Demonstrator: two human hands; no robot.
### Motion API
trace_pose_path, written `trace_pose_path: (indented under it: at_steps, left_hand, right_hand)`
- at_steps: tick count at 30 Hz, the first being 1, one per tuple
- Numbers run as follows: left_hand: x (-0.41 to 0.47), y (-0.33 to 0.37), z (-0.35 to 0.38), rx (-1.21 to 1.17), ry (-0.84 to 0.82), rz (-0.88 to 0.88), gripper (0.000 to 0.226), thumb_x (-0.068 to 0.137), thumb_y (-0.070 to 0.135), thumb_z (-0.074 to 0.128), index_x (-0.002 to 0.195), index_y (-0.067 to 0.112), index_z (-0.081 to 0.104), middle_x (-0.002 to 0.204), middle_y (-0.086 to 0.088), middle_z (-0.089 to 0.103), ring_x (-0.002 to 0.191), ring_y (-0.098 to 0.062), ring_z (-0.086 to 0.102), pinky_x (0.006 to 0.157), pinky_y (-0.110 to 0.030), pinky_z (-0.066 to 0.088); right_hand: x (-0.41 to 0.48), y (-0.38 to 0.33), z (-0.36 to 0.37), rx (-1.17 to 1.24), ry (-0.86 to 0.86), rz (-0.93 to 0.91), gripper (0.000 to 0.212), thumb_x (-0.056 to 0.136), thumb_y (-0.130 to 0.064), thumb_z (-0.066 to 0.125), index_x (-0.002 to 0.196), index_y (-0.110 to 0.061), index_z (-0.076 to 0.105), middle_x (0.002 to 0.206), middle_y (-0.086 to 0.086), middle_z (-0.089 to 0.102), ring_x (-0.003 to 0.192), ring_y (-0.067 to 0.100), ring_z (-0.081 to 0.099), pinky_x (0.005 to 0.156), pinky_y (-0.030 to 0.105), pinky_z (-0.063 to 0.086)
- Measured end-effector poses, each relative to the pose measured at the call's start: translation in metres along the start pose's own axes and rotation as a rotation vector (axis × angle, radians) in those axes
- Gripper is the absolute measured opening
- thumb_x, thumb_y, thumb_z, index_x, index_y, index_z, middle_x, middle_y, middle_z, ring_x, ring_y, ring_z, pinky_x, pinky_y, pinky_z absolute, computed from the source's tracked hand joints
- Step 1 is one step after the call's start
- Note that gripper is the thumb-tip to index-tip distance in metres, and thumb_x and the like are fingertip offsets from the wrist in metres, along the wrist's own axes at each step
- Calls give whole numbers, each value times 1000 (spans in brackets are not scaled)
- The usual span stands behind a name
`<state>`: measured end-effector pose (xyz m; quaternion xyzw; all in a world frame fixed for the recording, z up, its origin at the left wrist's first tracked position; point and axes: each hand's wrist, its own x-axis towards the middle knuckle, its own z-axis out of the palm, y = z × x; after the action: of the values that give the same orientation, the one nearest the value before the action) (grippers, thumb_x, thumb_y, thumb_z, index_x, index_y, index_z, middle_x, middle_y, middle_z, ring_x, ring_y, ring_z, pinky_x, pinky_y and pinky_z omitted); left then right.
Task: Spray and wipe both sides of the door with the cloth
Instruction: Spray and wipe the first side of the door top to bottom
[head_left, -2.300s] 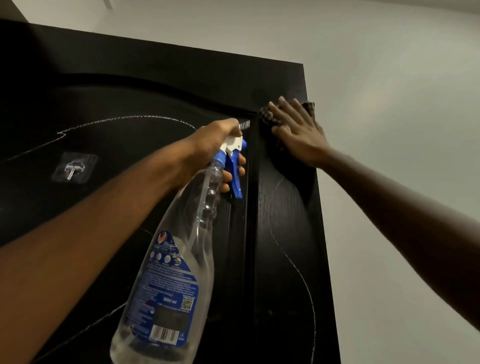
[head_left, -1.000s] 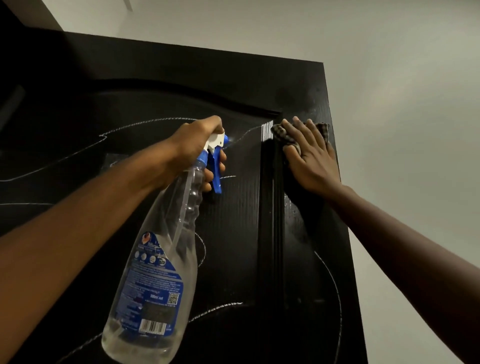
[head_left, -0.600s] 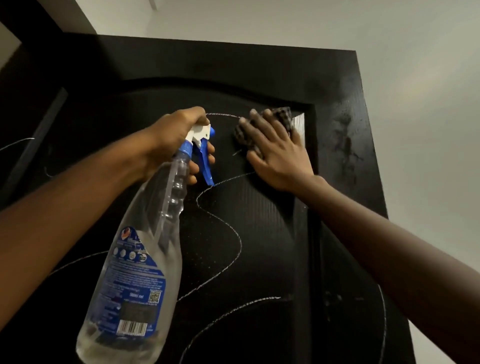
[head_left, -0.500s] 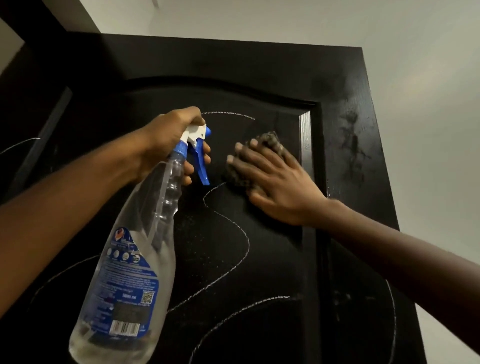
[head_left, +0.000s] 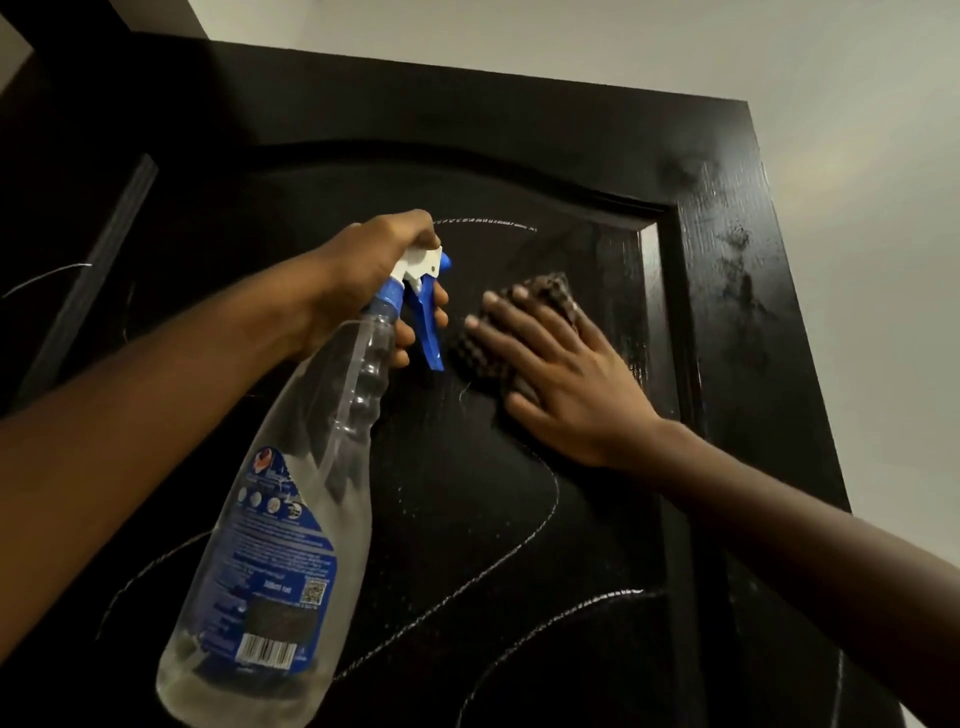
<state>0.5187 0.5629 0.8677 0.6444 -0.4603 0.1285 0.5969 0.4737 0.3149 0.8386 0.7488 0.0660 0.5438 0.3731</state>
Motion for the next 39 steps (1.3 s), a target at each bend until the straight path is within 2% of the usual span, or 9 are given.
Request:
trace_pose_path:
  at_steps: [3,9,17,21,26,29,31,36,39]
  left_hand:
    - [2,-3,-2,8,-28,13,48,94,50,45,93,9,70,90,-11,74,43,-11,59,45,-26,47]
    - [5,6,1,-34,-32,48,49,94,46,44,94,4,68,92,-14,72,41,-11,55,42,-23,48]
    - [10,8,-27,-2,74,68,46,95,47,43,92,7,66,88,-13,68,42,-11,57,42,-24,47]
    - [3,4,-40,-69,124,73,42,96,42,44,95,5,63,86,-12,67,35,-8,56,35,-21,44]
    - [-6,-7,-56,-40,175,53,43,96,44,43,99,7,64,89,-12,68,38,-9,55,38,-21,46]
    - [-7,-14,-73,-20,196,43,45,96,45,41,99,7,64,93,-13,69,38,-8,55,39,-20,46]
    - [-6,-17,-84,-10,179,33,45,96,45,41,96,6,65,93,-15,69,39,-9,55,40,-21,46]
    - [-1,-28,-113,-29,115,51,44,96,44,41,96,7,64,95,-14,69,38,-8,57,39,-20,45]
    - [5,-36,-132,-1,74,62,46,96,46,41,97,6,65,99,-14,70,38,-7,58,39,-20,46]
  right_hand:
    - [-17,16,-3,6,-43,-69,69,95,-49,33,160,-41,11,170,-10,8,156,12,1,127,43,5]
    - [24,64,-18,134,43,491,70,91,-56,22,159,-47,7,169,-17,-2,154,5,-10,127,48,6]
    - [67,46,-17,209,90,696,64,103,-46,30,161,-41,5,170,-11,-9,154,10,-17,123,49,-9]
    - [125,26,-16,221,82,605,65,104,-48,32,162,-38,4,170,-7,-9,155,14,-15,123,51,-9]
    - [132,-19,-6,117,-28,109,62,105,-49,32,160,-43,3,170,-10,-3,156,12,-9,126,49,-4]
    - [91,-5,-7,111,-37,-20,64,100,-52,29,159,-47,4,169,-14,-1,153,6,-9,123,41,-3]
    - [74,20,-10,85,0,84,67,96,-52,28,160,-46,8,170,-14,2,154,7,-5,124,42,2]
    - [118,38,-10,127,137,709,65,100,-51,28,161,-40,7,170,-9,-2,156,13,-8,125,51,0]
    - [165,4,-7,143,119,731,65,103,-49,28,162,-37,2,170,-7,-8,156,15,-12,124,52,-6]
